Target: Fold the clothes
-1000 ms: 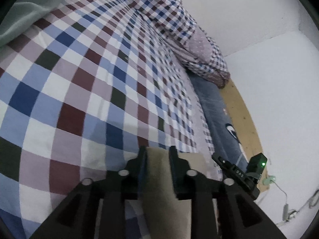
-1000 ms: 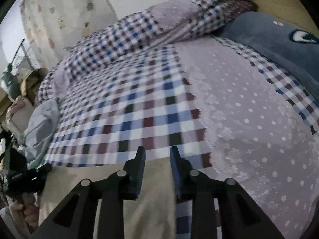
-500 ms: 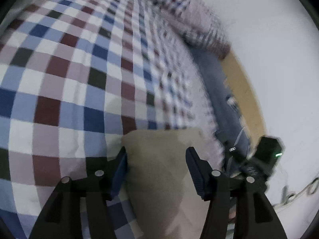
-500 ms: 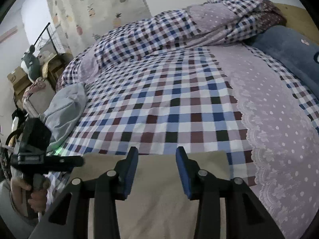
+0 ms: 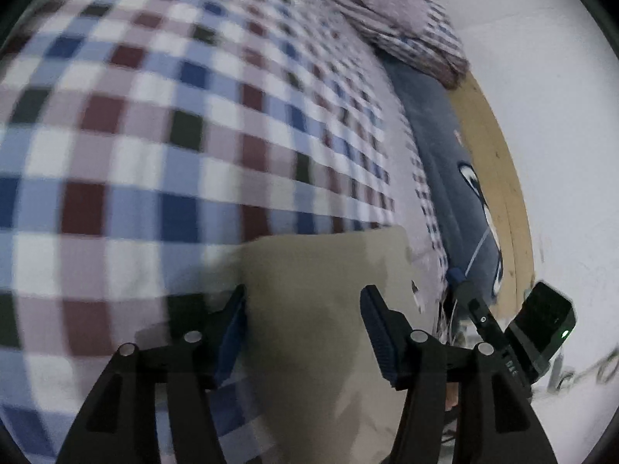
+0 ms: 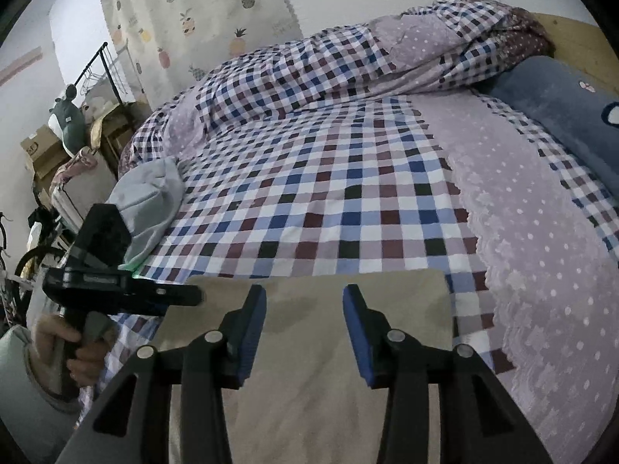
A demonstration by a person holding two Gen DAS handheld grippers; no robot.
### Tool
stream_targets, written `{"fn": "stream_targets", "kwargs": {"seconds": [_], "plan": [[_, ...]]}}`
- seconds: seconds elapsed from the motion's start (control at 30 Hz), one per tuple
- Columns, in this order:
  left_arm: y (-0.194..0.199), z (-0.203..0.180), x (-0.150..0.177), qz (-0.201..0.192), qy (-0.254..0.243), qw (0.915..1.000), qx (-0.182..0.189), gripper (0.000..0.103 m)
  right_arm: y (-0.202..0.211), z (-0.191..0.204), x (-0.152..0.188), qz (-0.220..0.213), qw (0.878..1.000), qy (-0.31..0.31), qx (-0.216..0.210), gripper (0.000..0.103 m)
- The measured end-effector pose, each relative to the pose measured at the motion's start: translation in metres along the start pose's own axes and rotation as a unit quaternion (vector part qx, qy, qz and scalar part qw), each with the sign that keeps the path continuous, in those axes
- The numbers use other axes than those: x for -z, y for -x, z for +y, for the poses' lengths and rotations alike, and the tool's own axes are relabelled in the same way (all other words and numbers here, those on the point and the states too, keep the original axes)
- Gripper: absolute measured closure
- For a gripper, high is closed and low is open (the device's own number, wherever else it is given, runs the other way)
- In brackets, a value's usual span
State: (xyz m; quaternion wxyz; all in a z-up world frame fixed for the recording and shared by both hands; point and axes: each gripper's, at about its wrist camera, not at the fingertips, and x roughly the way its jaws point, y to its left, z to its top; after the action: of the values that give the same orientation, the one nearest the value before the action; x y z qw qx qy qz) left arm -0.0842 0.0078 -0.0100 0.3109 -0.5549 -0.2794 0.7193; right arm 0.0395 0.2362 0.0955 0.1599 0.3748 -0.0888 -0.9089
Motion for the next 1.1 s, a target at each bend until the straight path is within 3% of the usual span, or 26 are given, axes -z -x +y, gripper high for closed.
{"fn": "stream_targets", "kwargs": {"seconds": [0.07,0.17,0.2,0.23,0.27,0.4,0.53,0.57,0.67,0.9,0.97,1.1], "plan": [[-0.006,-0.004,0.002,-0.005,-0.009,0.9999,0.008,0.032,0.003,0.014,0.011,-0.001,1.000,0.006,0.005,0.059],[-0.006,0.001,0.002,-0.020,-0.004,0.9994,0.027,0.035,0.009,0.039,0.032,-0.001,1.000,0.019,0.015,0.059],[-0.005,0.004,0.001,-0.026,0.000,0.9991,0.033,0.049,0.011,0.047,0.038,-0.001,1.000,0.023,0.019,0.059],[-0.004,0.007,0.002,-0.030,0.006,0.9990,0.033,0.077,0.012,0.057,0.046,-0.002,0.999,0.033,0.026,0.059],[0.000,0.009,0.002,-0.034,0.010,0.9986,0.038,0.082,0.014,0.073,0.057,-0.007,0.998,0.051,0.038,0.059],[0.017,0.002,0.004,-0.051,0.004,0.9965,0.066,0.085,0.026,0.128,0.096,-0.043,0.989,0.106,0.093,0.053],[0.043,-0.033,0.007,-0.058,-0.039,0.9929,0.096,0.086,0.032,0.179,0.134,-0.089,0.971,0.147,0.165,0.028],[0.049,-0.040,0.008,-0.058,-0.047,0.9922,0.100,0.086,0.032,0.191,0.143,-0.098,0.966,0.159,0.180,0.027],[0.062,-0.062,0.009,-0.051,-0.071,0.9899,0.112,0.086,0.024,0.220,0.165,-0.117,0.946,0.190,0.233,0.027],[0.090,-0.084,0.021,-0.042,-0.107,0.9863,0.118,0.086,-0.016,0.252,0.198,-0.116,0.881,0.219,0.403,0.026],[0.098,-0.086,0.023,-0.049,-0.105,0.9854,0.125,0.087,-0.027,0.251,0.204,-0.097,0.872,0.217,0.428,0.026],[0.113,-0.086,0.024,-0.067,-0.092,0.9843,0.135,0.088,-0.027,0.250,0.220,-0.068,0.868,0.224,0.437,0.027]]}}
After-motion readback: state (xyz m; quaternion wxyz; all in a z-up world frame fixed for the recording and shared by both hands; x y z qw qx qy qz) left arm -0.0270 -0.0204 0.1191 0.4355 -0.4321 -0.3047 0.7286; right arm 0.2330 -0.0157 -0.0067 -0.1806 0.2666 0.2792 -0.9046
